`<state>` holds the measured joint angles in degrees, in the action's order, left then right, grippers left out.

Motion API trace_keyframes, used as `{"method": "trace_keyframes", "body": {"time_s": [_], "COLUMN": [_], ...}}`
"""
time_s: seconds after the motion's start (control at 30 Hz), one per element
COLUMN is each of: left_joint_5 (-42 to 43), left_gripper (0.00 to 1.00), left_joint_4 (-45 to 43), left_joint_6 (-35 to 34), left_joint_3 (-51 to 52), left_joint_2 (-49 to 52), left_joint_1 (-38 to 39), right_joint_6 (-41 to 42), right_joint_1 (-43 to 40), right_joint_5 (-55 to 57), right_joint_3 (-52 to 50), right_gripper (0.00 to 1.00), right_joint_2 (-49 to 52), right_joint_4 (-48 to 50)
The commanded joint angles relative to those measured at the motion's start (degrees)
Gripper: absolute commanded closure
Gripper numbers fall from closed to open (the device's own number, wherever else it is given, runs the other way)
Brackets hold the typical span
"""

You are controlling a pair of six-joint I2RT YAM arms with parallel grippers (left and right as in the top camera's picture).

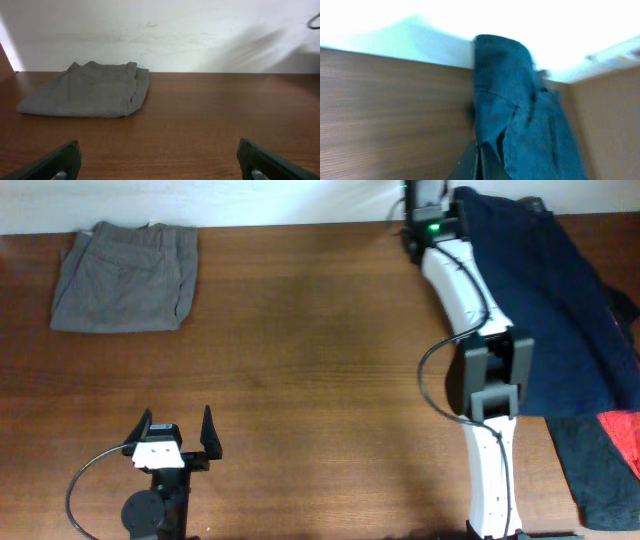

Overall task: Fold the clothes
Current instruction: 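Drag the navy shorts left and lay them flat mid-table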

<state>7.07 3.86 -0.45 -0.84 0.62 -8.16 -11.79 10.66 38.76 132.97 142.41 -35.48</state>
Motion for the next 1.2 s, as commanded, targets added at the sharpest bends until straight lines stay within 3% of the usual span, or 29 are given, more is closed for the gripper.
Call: {"method": "trace_keyframes", "body": {"time_s": [0.0, 0.23, 0.43, 0.9, 0.97, 1.03, 1.17], "left_joint_5": [0.6, 0.6, 0.7, 0.6, 0.6, 0.6, 0.6], "left_gripper": [0.01, 0.01, 0.01, 0.01, 0.01, 0.01, 0.01], "left_joint_4": [0.1, 0.1, 0.1, 0.1, 0.1, 0.1, 0.1], "left_joint_6": [0.2, 0.2, 0.2, 0.2, 0.2, 0.2, 0.2], "left_joint_3": [0.3, 0.3, 0.3, 0.3, 0.3, 0.3, 0.3], "left_joint_2": [-0.3, -0.3, -0.3, -0.3, -0.3, -0.3, -0.3], "left_joint_1": [0.2, 0.2, 0.2, 0.2, 0.2, 0.2, 0.2], "right_joint_6": [7.5, 18.0, 23.1, 26.5, 26.5, 26.4, 25.4], "right_joint_1": [5.8, 13.7, 21.0, 36.7, 36.9, 36.5, 33.7], "right_joint_5": [-10.8, -33.0, -44.1, -48.0, -48.0, -48.0, -45.9], "right_joint_3": [1.2, 1.2, 1.2, 1.2, 1.2, 1.3, 3.3], "right_gripper": [0.96, 0.96, 0.96, 0.96, 0.86, 0.83, 0.60], "right_joint_2": [-3.0, -3.0, -3.0, -3.0, -3.0, -3.1, -4.8], "right_joint_4": [-3.4, -10.7, -12.1, -11.9, -11.7, -11.6, -12.6]}}
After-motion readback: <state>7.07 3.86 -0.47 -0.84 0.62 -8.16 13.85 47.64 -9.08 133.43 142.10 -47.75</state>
